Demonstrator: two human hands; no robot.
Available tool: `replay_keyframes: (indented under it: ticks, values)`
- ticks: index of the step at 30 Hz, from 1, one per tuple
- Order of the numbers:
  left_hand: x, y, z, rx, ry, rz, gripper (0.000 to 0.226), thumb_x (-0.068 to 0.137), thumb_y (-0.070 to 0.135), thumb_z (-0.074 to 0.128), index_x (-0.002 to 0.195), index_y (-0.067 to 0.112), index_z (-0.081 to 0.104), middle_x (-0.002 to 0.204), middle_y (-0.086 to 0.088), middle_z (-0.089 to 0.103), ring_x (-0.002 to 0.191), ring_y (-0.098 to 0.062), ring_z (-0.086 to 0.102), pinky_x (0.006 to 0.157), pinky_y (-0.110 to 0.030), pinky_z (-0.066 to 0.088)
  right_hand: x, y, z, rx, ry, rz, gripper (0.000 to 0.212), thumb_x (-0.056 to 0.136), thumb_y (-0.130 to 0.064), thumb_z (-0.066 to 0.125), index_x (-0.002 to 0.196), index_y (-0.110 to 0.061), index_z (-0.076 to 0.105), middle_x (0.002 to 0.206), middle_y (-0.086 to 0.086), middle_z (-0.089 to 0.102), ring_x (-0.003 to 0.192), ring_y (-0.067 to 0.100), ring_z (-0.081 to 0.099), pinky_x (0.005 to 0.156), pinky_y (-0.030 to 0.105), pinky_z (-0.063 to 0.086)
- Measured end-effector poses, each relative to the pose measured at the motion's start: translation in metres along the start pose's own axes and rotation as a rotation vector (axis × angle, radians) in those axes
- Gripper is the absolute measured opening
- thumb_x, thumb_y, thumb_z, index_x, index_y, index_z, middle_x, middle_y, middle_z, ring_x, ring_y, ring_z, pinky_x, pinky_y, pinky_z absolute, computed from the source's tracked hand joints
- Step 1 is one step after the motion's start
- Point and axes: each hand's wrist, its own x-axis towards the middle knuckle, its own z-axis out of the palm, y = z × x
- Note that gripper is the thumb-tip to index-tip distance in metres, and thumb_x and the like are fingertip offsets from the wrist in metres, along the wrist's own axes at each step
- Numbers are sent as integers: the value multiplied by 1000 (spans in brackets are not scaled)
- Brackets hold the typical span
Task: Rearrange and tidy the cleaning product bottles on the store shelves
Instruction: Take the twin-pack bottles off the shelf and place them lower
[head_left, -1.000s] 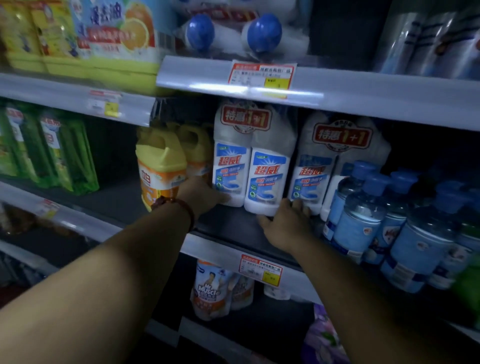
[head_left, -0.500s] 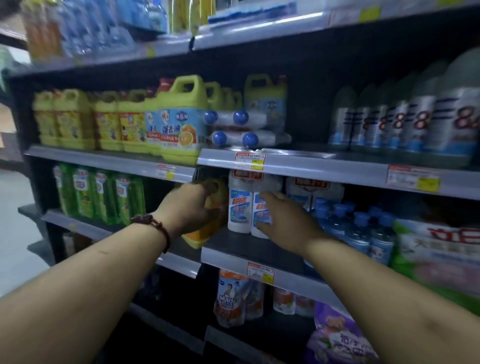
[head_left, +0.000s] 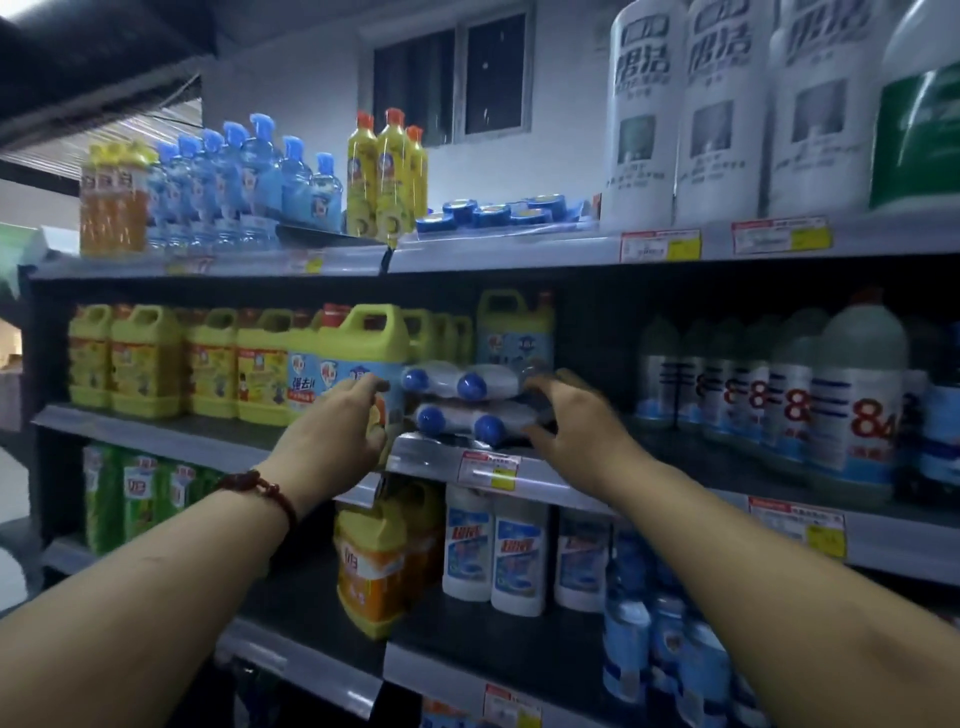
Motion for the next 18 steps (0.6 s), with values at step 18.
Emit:
replay_keyframes:
  ticks: [18]
  values:
    - [102, -20, 62, 17, 1, -95, 44, 88, 34, 72, 125, 30, 48, 107, -2, 55, 97, -27, 61, 75, -40, 55, 121, 35, 39, -462, -221, -218, 60, 91, -19, 61, 146, -29, 39, 151, 2, 41, 132, 28, 48, 107, 42, 41]
